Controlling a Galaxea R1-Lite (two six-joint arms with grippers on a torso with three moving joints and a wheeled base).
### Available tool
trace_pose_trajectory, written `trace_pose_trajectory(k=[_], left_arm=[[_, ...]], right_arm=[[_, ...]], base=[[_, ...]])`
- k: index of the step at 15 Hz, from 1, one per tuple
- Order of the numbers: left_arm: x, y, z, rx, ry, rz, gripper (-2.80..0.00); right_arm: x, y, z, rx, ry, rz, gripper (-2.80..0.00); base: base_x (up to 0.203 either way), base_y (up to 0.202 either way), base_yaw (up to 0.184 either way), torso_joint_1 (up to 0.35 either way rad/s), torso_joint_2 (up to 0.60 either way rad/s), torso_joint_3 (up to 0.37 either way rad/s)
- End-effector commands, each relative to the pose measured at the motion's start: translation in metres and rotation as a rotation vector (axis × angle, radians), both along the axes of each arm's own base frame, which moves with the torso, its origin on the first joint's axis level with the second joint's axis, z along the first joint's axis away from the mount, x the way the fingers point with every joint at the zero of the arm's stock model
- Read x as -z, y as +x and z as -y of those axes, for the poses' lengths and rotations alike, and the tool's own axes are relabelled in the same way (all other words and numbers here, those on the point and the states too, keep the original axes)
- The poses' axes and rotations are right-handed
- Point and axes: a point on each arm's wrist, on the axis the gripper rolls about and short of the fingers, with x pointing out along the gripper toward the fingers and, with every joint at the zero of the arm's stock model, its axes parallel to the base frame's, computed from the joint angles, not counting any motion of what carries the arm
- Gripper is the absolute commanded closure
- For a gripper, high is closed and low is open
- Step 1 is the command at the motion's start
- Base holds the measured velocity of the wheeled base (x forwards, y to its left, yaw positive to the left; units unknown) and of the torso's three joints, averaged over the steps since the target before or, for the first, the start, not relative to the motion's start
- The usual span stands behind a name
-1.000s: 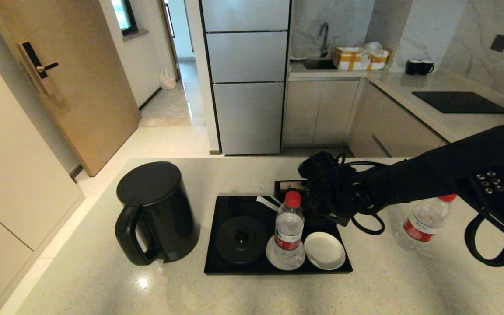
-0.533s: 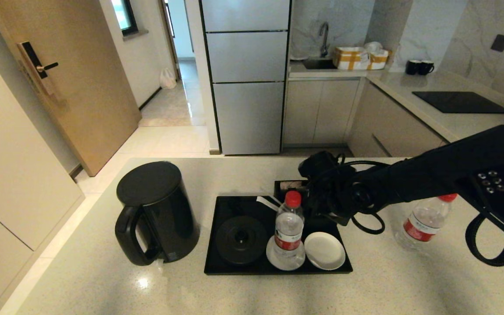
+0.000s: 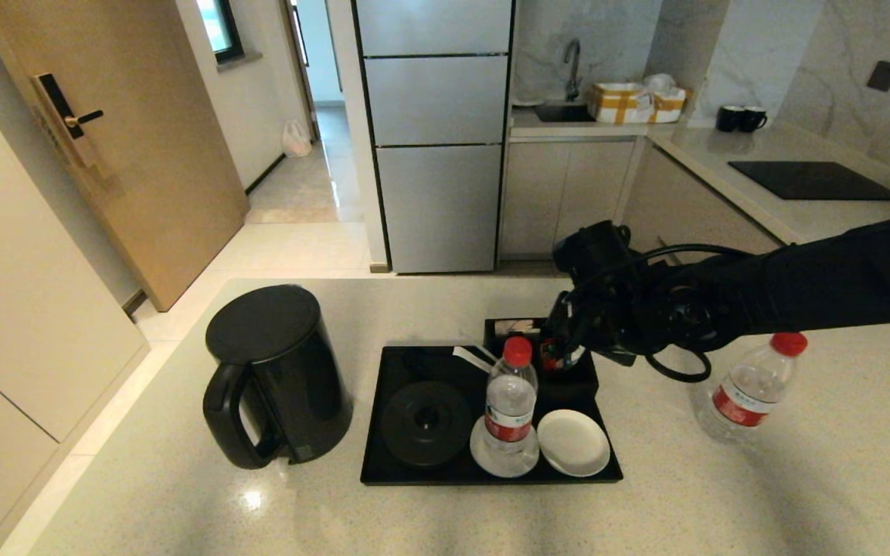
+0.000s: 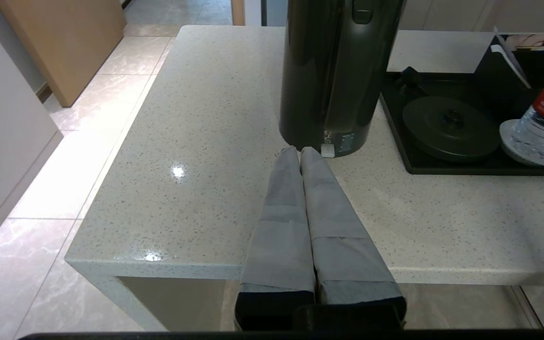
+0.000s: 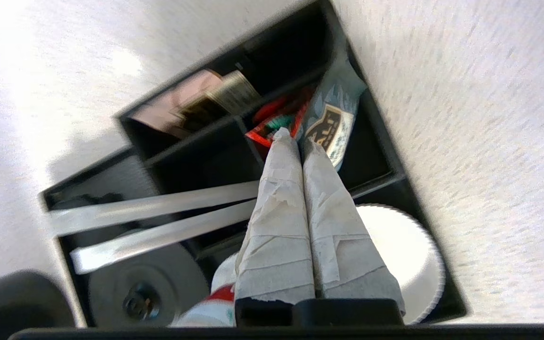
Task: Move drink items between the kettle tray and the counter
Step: Pick up the tea bag, then place it on the right
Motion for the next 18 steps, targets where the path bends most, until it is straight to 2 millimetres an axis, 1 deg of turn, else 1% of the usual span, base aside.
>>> trace_pose_trajectory(k=[1, 4, 6, 7, 9, 12, 14, 16, 18], left_arm=[[0.000, 0.000, 0.000, 0.000, 0.000, 0.001, 0.00], [0.000, 0.000, 0.000, -0.001, 0.000, 0.001, 0.00], [0.000, 0.000, 0.000, 0.000, 0.000, 0.001, 0.00], [0.000, 0.000, 0.000, 0.000, 0.000, 0.001, 0.00], [0.000, 0.000, 0.000, 0.000, 0.000, 0.001, 0.00], [0.000, 0.000, 0.000, 0.000, 0.000, 0.001, 0.00], [0.000, 0.000, 0.000, 0.000, 0.000, 0.001, 0.00], [0.000, 0.000, 0.000, 0.000, 0.000, 0.001, 0.00], [0.000, 0.000, 0.000, 0.000, 0.000, 0.000, 0.00]], right_arm=[[-0.018, -0.008, 0.005, -0.005, 0.012, 0.036, 0.00], [-0.050, -0.023, 0.015, -0.028, 0.010, 0.099, 0.00], [-0.068, -0.037, 0.029, -0.037, -0.005, 0.126, 0.00], [-0.073, -0.044, 0.036, -0.039, -0.016, 0.132, 0.00], [-0.075, -0.055, 0.054, -0.035, -0.050, 0.129, 0.00], [-0.099, -0.085, 0.077, -0.029, -0.072, 0.190, 0.00], [-0.108, -0.097, 0.093, 0.026, -0.102, 0.205, 0.00], [-0.105, -0.106, 0.108, 0.114, -0.152, 0.191, 0.00], [-0.105, -0.123, 0.123, 0.153, -0.157, 0.201, 0.00]], base=[[0.000, 0.000, 0.000, 0.000, 0.00, 0.000], [0.000, 0.000, 0.000, 0.000, 0.00, 0.000], [0.000, 0.000, 0.000, 0.000, 0.00, 0.000], [0.000, 0.000, 0.000, 0.000, 0.00, 0.000], [0.000, 0.000, 0.000, 0.000, 0.00, 0.000], [0.000, 0.000, 0.000, 0.000, 0.00, 0.000], [0.000, 0.000, 0.000, 0.000, 0.00, 0.000], [0.000, 0.000, 0.000, 0.000, 0.00, 0.000], [0.000, 0.000, 0.000, 0.000, 0.00, 0.000]])
